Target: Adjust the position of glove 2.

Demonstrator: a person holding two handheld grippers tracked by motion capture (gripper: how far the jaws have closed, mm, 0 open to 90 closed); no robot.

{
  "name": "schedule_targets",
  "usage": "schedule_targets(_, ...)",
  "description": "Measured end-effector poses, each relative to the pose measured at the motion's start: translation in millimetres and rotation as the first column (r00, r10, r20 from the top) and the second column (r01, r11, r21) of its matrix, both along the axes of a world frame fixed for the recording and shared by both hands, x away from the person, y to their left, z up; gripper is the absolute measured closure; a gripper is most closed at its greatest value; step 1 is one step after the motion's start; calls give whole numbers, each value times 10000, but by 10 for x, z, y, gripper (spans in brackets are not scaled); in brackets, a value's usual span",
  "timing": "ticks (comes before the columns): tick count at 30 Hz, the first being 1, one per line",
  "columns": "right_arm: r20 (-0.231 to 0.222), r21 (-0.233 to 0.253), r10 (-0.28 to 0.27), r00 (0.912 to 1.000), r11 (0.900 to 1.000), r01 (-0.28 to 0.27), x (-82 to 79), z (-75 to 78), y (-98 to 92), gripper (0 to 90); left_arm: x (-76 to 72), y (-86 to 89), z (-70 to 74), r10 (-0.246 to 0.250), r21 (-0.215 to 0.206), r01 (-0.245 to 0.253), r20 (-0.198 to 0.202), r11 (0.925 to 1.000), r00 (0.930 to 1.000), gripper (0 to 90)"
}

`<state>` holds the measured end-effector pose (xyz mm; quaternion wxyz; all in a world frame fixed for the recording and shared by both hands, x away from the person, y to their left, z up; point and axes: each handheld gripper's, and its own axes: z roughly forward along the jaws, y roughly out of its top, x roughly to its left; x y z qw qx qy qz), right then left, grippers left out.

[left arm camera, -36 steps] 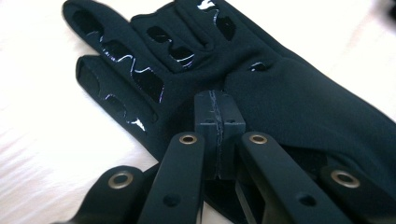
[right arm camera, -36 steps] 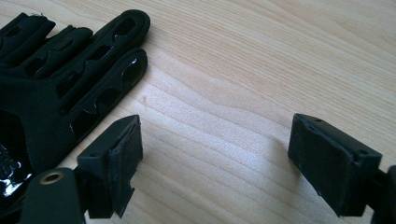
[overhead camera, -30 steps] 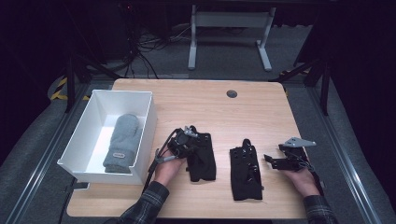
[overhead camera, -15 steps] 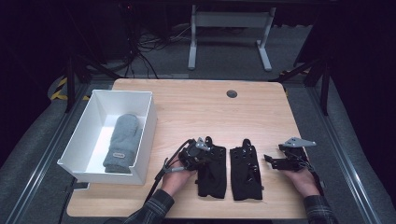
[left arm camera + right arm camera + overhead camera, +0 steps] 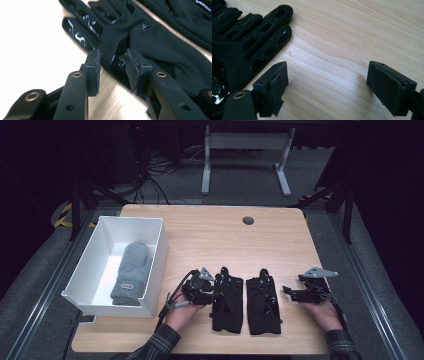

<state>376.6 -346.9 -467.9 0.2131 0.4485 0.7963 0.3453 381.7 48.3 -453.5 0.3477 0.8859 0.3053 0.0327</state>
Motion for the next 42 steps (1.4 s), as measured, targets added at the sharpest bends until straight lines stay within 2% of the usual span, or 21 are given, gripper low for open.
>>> schedule_targets(6, 1, -12, -4, 10000, 10000, 4, -2, 0, 1, 178, 13, -33, -43, 0, 131, 0, -29, 9999, 10000, 684)
schedule_targets(8, 1, -8, -2, 10000, 10000, 2, -2, 0, 1, 178, 2, -40, -44, -34, 87, 35, -79, 10000, 10000, 717)
schedule_targets(10, 6, -18, 6, 10000, 10000, -6, -2, 0, 0, 179, -11, -50, -58, 53, 17, -53, 70, 10000, 10000, 750)
schedule_targets(13, 1, -10, 46, 10000, 10000, -46, -10, 1, 3, 189, -5, -48, -64, 108, -153, -109, -44, 9998, 9999, 809)
schedule_targets(14, 7, 4, 79, 10000, 10000, -79, -15, 2, 2, 207, -5, -50, -63, 138, -170, -139, -43, 9998, 9999, 828)
schedule_targets(18, -136, -10, 347, 9993, 9994, -347, -59, 72, 6, 405, 7, -44, -62, 244, -345, -248, -125, 9991, 9996, 869)
schedule_targets(19, -136, -10, 347, 9993, 9994, -347, -59, 72, 6, 405, 7, -44, -62, 244, -345, -248, -125, 9991, 9996, 873)
schedule_targets(21, -205, 137, 766, 9969, 9970, -763, -130, 130, 35, 533, 21, -24, -52, 326, -525, -338, -243, 9980, 9992, 876)
schedule_targets(23, -288, 236, 1289, 9912, 9915, -1283, -195, 172, 78, 642, 32, -10, -26, 334, -701, -353, -288, 9969, 9990, 879)
schedule_targets(26, -303, 132, 1895, 9814, 9819, -1892, -297, 220, 174, 810, 41, 17, 28, 353, -1002, -388, -369, 9942, 9987, 880)
schedule_targets(28, -448, 156, 2269, 9729, 9739, -2264, -355, 230, 217, 884, 51, 43, 53, 339, -1279, -398, -475, 9910, 9983, 881)
schedule_targets(30, -537, 96, 2382, 9697, 9712, -2380, -381, 227, 231, 897, 56, 53, 60, 332, -1374, -399, -509, 9897, 9982, 881)
schedule_targets(31, -737, 158, 2627, 9621, 9649, -2622, -428, 216, 251, 900, 64, 72, 76, 288, -1534, -381, -628, 9874, 9976, 881)
schedule_targets(37, -1245, 241, 3077, 9433, 9514, -3072, -480, 169, 300, 900, 79, 105, 121, 113, -1961, -277, -846, 9802, 9964, 881)
schedule_targets(42, -1403, 251, 3350, 9317, 9419, -3349, -478, 144, 372, 900, 80, 120, 190, 15, -2259, -218, -896, 9739, 9960, 881)
